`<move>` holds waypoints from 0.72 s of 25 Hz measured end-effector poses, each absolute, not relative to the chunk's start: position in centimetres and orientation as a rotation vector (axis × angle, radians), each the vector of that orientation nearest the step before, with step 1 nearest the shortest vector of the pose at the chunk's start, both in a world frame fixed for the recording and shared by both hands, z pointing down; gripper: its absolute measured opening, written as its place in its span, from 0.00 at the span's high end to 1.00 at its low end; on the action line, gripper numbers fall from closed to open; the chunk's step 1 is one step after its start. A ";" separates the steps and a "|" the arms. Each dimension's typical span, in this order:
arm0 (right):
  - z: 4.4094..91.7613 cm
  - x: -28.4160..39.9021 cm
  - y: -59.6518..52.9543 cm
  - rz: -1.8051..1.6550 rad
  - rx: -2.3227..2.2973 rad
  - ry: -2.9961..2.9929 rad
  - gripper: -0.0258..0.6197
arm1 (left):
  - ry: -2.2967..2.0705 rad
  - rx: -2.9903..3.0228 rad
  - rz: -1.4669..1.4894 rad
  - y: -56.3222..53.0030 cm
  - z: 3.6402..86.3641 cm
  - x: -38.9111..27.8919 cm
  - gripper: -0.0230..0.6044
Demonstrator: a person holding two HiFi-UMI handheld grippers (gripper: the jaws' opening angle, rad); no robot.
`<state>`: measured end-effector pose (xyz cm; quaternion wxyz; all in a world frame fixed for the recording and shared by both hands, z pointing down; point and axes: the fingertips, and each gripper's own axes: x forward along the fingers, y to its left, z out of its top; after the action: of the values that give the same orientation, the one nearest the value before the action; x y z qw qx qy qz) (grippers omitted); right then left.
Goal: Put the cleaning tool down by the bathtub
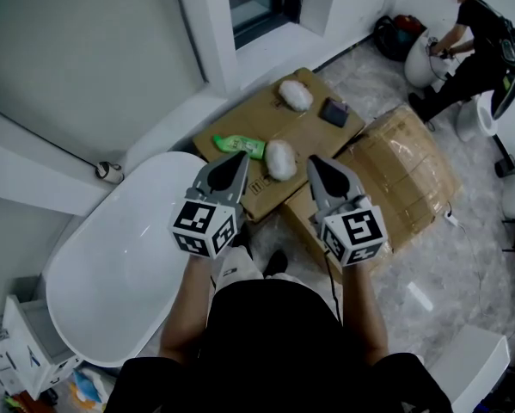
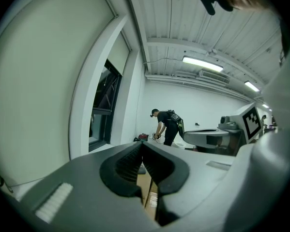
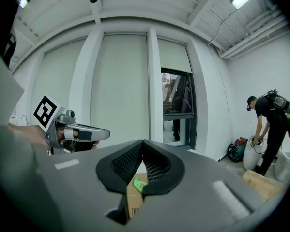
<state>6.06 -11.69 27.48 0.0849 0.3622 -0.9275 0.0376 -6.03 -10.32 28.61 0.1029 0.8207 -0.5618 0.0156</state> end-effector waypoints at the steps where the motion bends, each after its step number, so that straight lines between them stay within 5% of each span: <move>1: 27.5 6.1 -11.8 0.113 1.082 -2.766 0.95 | -1.655 2.420 0.048 -10.3 28.7 -6.1 0.97; 18: 28.0 7.2 -12.5 0.155 1.103 -2.771 0.95 | -1.640 2.405 0.077 -10.9 29.7 -5.7 0.97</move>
<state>7.16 -12.46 28.01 0.0776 0.3683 -0.9250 0.0519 -5.74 -10.95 29.66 0.1146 0.8206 -0.5593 0.0262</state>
